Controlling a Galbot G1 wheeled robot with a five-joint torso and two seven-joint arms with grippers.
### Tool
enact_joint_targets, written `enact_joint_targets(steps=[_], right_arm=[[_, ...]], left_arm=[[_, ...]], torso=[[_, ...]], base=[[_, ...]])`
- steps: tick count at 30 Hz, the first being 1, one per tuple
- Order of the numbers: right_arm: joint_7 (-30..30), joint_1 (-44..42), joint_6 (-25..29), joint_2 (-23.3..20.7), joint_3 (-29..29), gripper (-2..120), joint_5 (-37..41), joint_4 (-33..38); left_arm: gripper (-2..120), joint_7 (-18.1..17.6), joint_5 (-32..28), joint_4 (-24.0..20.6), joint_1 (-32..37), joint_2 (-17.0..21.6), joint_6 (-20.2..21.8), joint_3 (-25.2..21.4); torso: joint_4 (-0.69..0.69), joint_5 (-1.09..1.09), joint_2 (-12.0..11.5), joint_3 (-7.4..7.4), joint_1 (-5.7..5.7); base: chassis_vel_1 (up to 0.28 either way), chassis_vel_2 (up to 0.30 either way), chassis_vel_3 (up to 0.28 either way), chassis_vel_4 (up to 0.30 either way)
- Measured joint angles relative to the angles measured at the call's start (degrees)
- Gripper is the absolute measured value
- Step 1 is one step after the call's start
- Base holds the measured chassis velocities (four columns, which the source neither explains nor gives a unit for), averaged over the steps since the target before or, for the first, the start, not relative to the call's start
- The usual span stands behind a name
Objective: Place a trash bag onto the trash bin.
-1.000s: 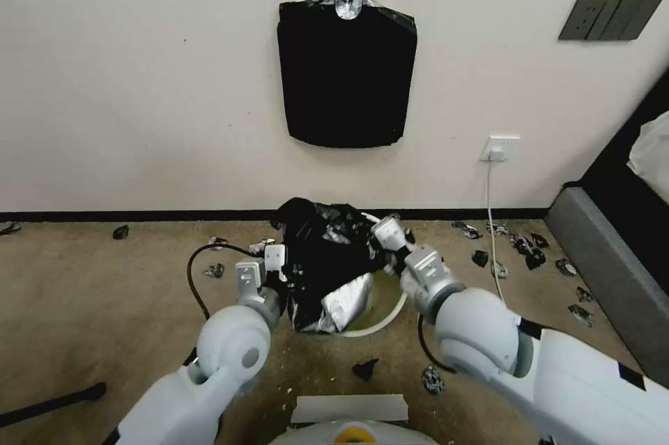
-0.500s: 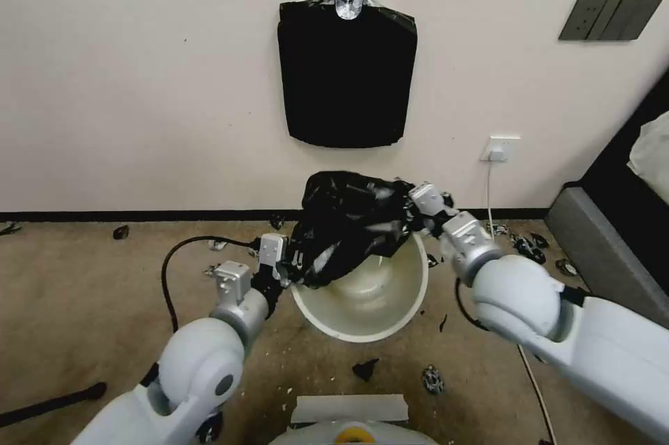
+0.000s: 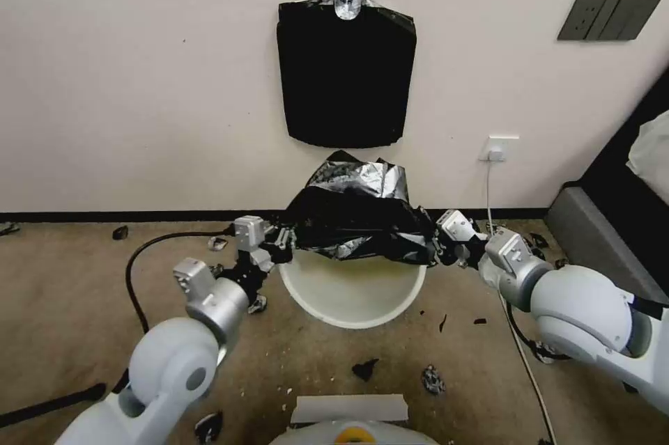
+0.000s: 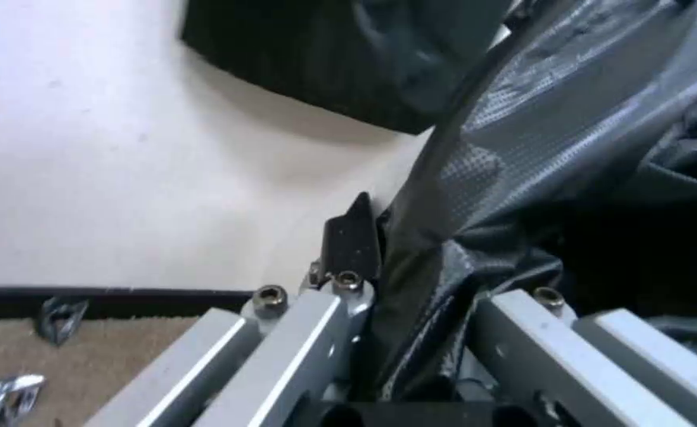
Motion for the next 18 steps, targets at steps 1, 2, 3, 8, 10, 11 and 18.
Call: enact_joint_targets(steps=[1,2,3,8,10,11,18], right_arm=[[0.00,0.00,0.00,0.00,0.00,0,0.00,0.00],[-0.92,-0.23,0.67,0.49,-0.34,0,-0.28,-0.29],[-2.05,-0.67,1.64,1.40,-0.73,0,-0.47,-0.65],[-5.77,-3.21,4.62,5.65,-1.65,0,-1.72,-1.31],[-6.30,-4.23,5.21,6.60,-1.66,0,-2.57,-1.41],[-6.33,-5.11,5.95,7.61,-1.65,0,-3.51,-1.80],[2.56,-6.10,9.51,11.80,-1.55,9,-3.68,-2.89]], left_arm=[[3,0.00,0.00,0.00,0.00,0.00,0.00,0.00],[3,-0.65,-1.11,-0.35,0.67,-0.18,0.00,-0.88],[3,-1.10,-1.96,-0.73,1.50,-0.34,0.00,-1.72],[3,-3.28,-4.64,-2.37,4.45,-1.60,0.00,-4.55],[4,-4.08,-5.42,-2.50,4.64,-1.79,0.05,-4.92],[5,-4.60,-5.79,-2.57,4.81,-1.83,0.34,-5.20],[5,-6.20,-4.70,-2.90,5.59,-1.71,3.19,-5.33]], torso=[[0.00,0.00,0.00,0.00,0.00],[0.00,0.00,0.00,0.00,0.00],[0.01,0.00,0.00,0.00,0.00],[0.03,0.01,0.00,0.00,0.00],[0.02,0.01,0.00,0.00,0.00],[0.01,-0.02,0.00,0.00,0.00],[0.01,0.00,0.00,0.00,0.00]], base=[[0.000,0.000,0.000,0.000],[0.000,0.000,0.000,0.000],[0.000,0.000,0.000,0.000],[0.000,0.000,0.000,0.000],[0.000,0.000,0.000,0.000],[0.000,0.000,0.000,0.000],[0.000,0.000,0.000,0.000]])
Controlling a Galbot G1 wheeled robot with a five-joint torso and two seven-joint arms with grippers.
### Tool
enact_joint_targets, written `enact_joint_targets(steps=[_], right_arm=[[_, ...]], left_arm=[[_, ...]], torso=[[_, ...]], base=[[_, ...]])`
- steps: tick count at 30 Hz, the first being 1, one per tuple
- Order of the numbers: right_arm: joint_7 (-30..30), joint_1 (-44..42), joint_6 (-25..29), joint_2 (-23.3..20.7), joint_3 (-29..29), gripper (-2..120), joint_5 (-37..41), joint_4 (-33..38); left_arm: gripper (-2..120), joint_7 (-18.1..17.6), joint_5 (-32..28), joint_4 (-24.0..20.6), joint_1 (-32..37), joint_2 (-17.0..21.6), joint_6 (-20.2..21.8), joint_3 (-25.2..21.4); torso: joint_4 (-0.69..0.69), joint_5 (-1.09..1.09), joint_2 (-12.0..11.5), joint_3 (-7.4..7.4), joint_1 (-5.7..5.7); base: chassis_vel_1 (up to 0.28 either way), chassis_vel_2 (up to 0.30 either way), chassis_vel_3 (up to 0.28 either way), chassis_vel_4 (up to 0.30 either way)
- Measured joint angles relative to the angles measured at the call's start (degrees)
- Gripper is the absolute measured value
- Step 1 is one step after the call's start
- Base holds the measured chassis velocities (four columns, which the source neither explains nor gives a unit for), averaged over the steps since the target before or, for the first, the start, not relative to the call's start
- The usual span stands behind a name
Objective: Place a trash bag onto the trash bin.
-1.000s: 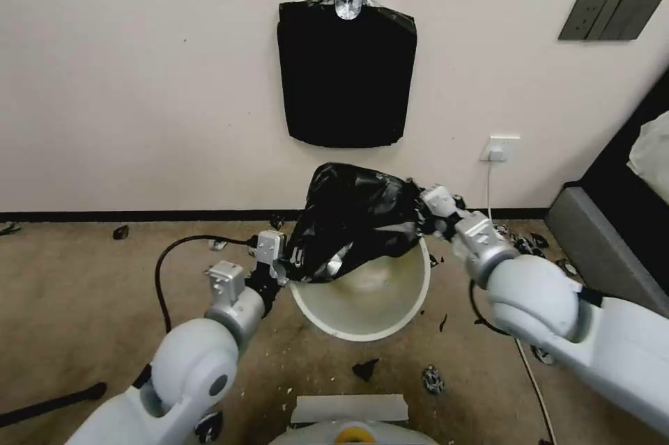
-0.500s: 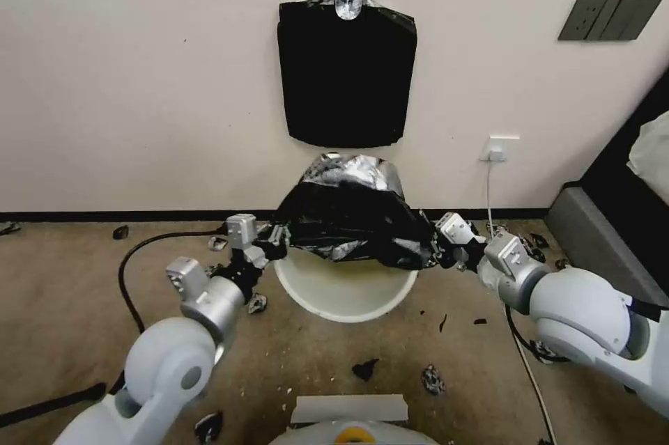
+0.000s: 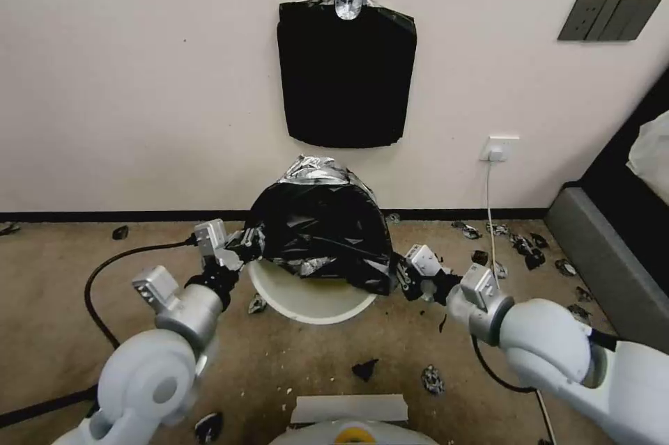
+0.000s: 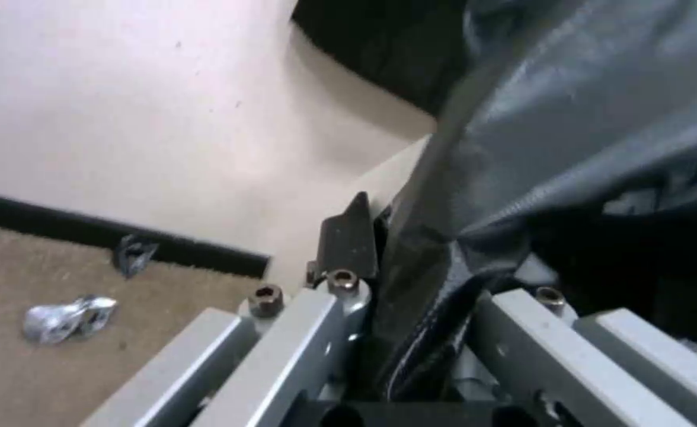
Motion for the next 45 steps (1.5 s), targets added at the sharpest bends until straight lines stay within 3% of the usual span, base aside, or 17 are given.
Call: enact_joint_targets(steps=[8,17,19,22,23,25,26,30,35,43,45], right_arm=[[7.48,-3.31,1.79,1.92,5.19,42,2.35,3.18],[7.39,-10.49,2.23,2.34,15.56,70,5.85,7.05],[6.24,-11.96,2.62,2.42,17.86,77,5.98,7.56],[-3.22,-17.68,6.41,2.04,25.43,92,6.22,9.76],[-3.22,-17.68,6.41,2.04,25.43,92,6.22,9.76],[-12.75,-21.95,10.06,0.53,28.16,99,4.44,11.15],[-12.75,-21.95,10.06,0.53,28.16,99,4.44,11.15],[-22.63,-22.40,13.89,-0.48,24.14,100,-5.40,11.16],[-23.93,-18.65,13.93,-1.18,19.14,95,-10.66,10.13],[-24.29,-11.71,13.76,-4.19,12.00,62,-13.55,8.13],[-24.33,-11.01,13.78,-4.55,11.26,59,-13.64,7.99]], left_arm=[[3,-4.56,0.60,0.80,0.17,-0.61,3.74,-0.10],[3,-5.99,0.00,2.14,-0.42,-0.45,4.90,-0.68],[3,-6.10,-0.21,2.39,-0.56,-0.37,5.04,-0.84],[3,-6.12,-1.62,2.65,-0.88,0.38,5.81,-1.58],[3,-6.12,-1.62,2.65,-0.88,0.38,5.81,-1.58],[3,-6.00,-2.50,1.90,-0.72,1.21,6.59,-2.05],[3,-6.00,-2.50,1.90,-0.72,1.21,6.59,-2.05],[3,-5.61,-2.84,0.42,-0.19,2.17,7.46,-2.35],[3,-5.54,-2.77,-0.41,0.24,2.45,8.07,-2.58],[3,-4.94,-1.13,-1.66,1.09,1.43,9.09,-2.15],[3,-4.88,-1.05,-1.82,1.15,1.43,9.12,-2.15]], torso=[[0.00,0.00,0.00,0.00,0.00],[0.00,0.01,0.00,0.00,0.00],[0.00,0.00,0.00,0.00,0.00],[0.00,0.00,0.00,0.00,0.00],[0.00,0.00,0.00,0.00,0.00],[0.00,-0.01,0.00,0.00,0.00],[0.00,-0.01,0.00,0.00,0.00],[0.00,0.00,0.00,0.00,0.00],[0.00,0.00,0.00,0.00,0.00],[0.00,0.00,0.00,0.00,0.00],[0.00,0.00,0.00,0.00,0.00]], base=[[0.000,0.000,0.000,0.000],[0.000,0.000,0.000,0.000],[0.000,0.000,0.000,0.000],[0.000,0.000,0.000,0.000],[0.000,0.000,0.000,0.000],[0.000,0.000,0.000,0.000],[0.000,0.000,0.000,0.000],[0.000,0.000,0.000,0.000],[0.000,0.000,0.000,0.000],[0.000,0.000,0.000,0.000],[0.000,0.000,0.000,0.000]])
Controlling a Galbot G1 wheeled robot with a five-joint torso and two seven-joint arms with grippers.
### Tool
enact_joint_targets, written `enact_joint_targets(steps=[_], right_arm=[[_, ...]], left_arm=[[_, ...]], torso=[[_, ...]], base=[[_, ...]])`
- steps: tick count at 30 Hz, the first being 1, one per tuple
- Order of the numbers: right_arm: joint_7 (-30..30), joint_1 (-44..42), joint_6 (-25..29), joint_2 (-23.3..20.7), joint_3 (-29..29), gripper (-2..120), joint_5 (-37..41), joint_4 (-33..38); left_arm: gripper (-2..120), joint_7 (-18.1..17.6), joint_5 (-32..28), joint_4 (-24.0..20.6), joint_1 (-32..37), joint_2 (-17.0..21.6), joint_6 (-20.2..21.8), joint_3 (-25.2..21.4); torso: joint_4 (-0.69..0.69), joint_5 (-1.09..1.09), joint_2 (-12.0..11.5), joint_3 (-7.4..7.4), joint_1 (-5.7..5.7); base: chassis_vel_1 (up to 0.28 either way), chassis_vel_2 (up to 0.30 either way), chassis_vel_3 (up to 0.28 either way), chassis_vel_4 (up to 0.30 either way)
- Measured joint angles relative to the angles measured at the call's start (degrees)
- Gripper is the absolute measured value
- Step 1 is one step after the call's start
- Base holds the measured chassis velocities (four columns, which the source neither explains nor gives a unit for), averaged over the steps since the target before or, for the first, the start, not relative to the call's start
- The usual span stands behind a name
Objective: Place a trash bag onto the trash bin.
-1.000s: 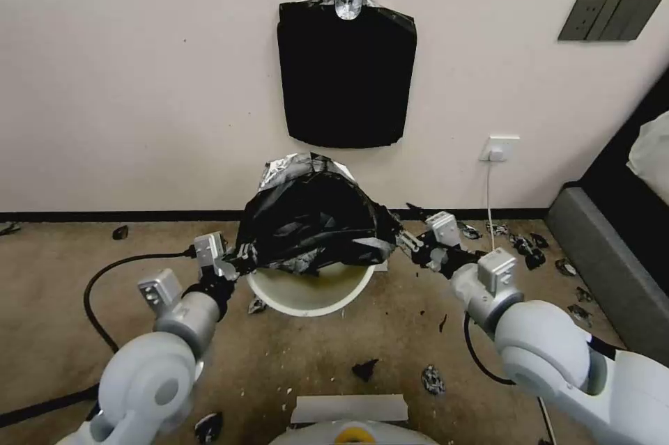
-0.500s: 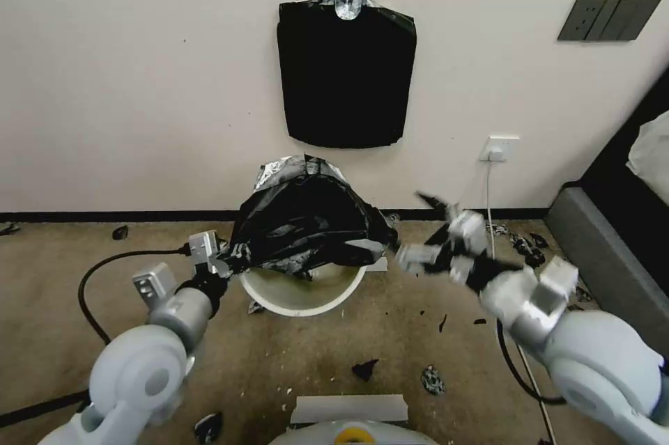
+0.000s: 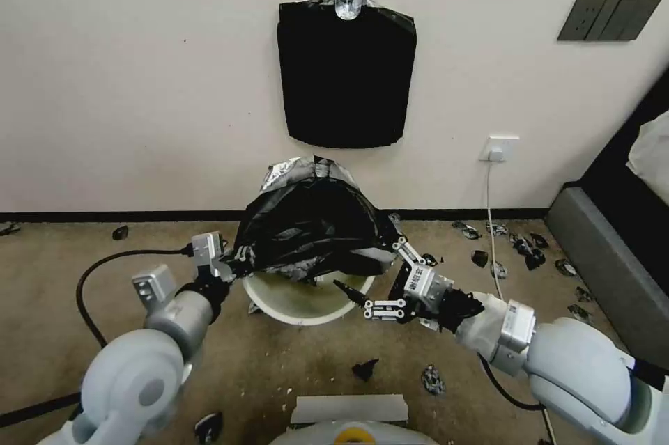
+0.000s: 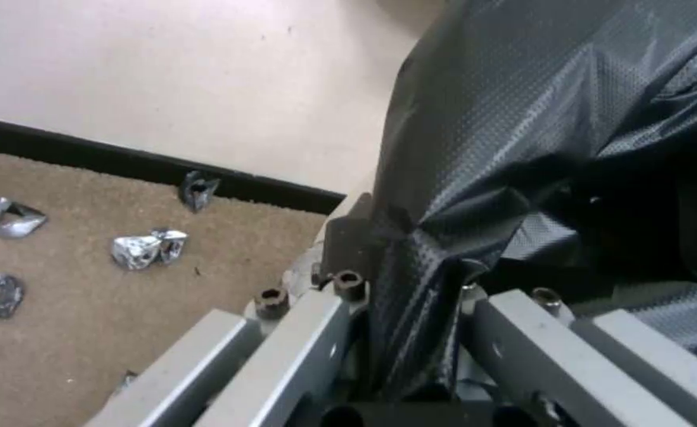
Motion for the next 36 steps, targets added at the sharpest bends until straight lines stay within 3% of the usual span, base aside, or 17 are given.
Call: enact_joint_targets(steps=[14,17,23,30,32,36], right_arm=[[1.31,1.45,0.28,-2.17,-2.70,5,1.03,-0.57],[1.75,0.28,0.57,-2.01,-2.92,0,2.63,0.17],[1.24,-3.61,2.67,-1.07,-2.84,0,3.41,1.57],[-1.14,-6.51,6.85,1.18,-3.46,0,-1.74,0.33],[-4.12,-6.64,9.13,2.52,-4.26,0,-6.98,-0.44],[-6.68,-6.62,9.72,3.64,-5.24,0,-9.57,-1.47]], left_arm=[[3,0.13,0.03,-0.44,-0.04,0.01,0.16,-0.20],[3,-0.28,-0.57,-0.44,-0.47,-0.02,0.19,-0.16],[3,-2.06,-4.85,-0.92,-1.11,-0.06,1.16,-0.81],[3,-4.10,-8.71,-1.48,-1.27,-0.11,2.19,-1.21],[3,-6.43,-11.15,-2.14,-1.73,-0.56,2.70,-0.63],[3,-9.89,-14.44,-2.82,-2.56,-1.18,3.30,0.22]], torso=[[0.00,0.00,0.00,0.00,0.00],[0.00,0.00,0.00,0.00,0.00],[0.00,0.00,0.00,0.00,0.00],[0.00,0.00,0.00,0.00,0.00],[0.00,0.00,0.00,0.00,0.00],[0.00,0.00,0.00,0.00,0.00]], base=[[0.000,0.000,0.000,0.000],[0.000,0.000,0.000,0.000],[0.000,0.000,0.000,0.000],[0.000,0.000,0.000,0.000],[0.000,0.000,0.000,0.000],[0.000,0.000,0.000,0.000]])
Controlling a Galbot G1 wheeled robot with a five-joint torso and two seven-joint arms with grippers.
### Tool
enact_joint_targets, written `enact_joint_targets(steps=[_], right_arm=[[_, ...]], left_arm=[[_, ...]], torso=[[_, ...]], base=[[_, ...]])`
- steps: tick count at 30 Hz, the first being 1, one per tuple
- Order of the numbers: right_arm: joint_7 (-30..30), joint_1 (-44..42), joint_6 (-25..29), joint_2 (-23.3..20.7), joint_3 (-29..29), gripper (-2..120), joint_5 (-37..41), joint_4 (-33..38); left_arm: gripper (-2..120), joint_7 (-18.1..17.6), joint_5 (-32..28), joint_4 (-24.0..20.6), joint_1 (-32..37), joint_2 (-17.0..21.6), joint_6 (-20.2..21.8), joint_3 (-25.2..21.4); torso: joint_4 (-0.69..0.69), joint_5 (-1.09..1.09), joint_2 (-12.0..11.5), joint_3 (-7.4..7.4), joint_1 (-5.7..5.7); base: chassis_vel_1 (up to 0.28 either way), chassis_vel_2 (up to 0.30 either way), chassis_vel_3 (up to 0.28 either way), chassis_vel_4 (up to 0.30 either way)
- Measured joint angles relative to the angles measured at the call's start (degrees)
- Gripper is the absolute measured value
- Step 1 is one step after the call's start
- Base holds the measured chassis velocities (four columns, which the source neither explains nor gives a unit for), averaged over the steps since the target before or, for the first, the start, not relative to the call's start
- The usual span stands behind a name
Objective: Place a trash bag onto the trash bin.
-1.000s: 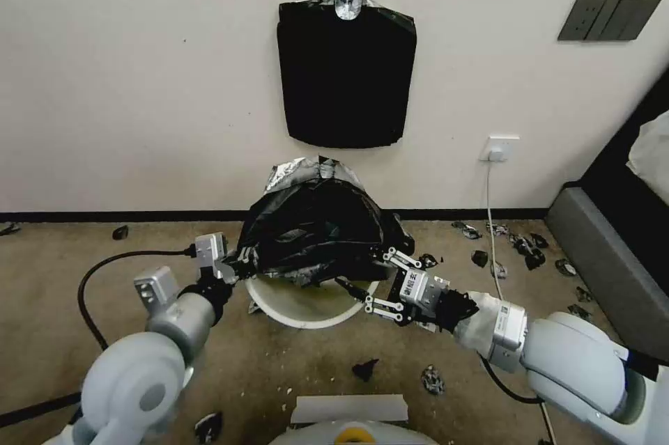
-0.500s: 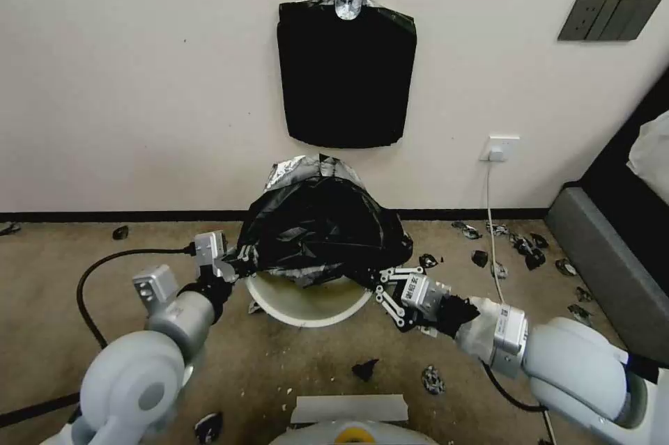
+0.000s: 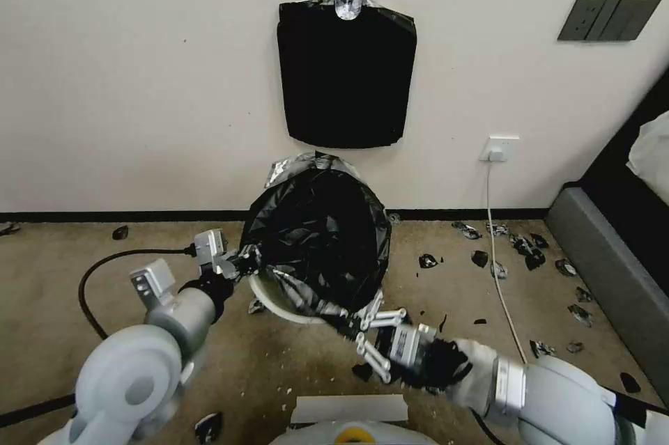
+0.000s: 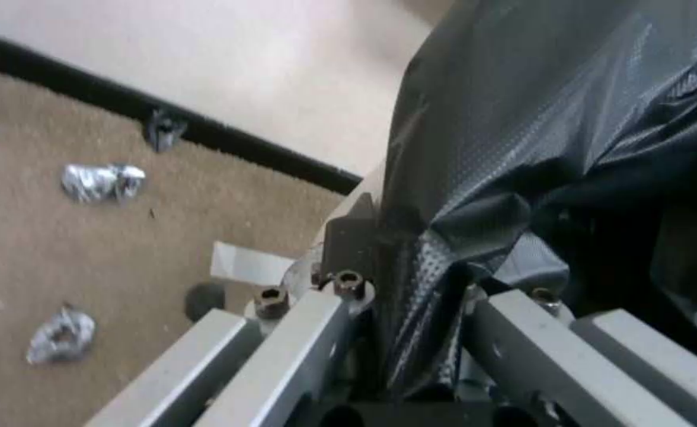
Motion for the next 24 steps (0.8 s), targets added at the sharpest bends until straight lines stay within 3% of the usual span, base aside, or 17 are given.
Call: enact_joint_targets(steps=[8,15,24], right_arm=[[-3.61,1.43,1.24,3.50,-1.62,0,-4.64,-6.69],[-6.98,4.06,3.76,7.33,-1.63,0,-10.40,-15.00],[-3.50,5.74,2.31,11.09,-4.56,0,-11.59,-21.51]], left_arm=[[3,-4.66,-4.64,-0.87,-0.61,-0.83,0.21,0.50],[3,-6.26,-6.08,-1.48,-0.43,-1.72,0.20,0.90],[3,-6.58,-6.11,-2.56,1.25,-3.14,0.12,1.73]], torso=[[0.00,0.00,0.00,0.00,0.00],[0.01,0.01,0.00,0.01,0.00],[0.00,0.00,0.00,0.01,0.00]], base=[[0.000,0.000,0.000,0.000],[0.000,0.000,0.000,0.000],[0.000,0.000,0.000,0.000]])
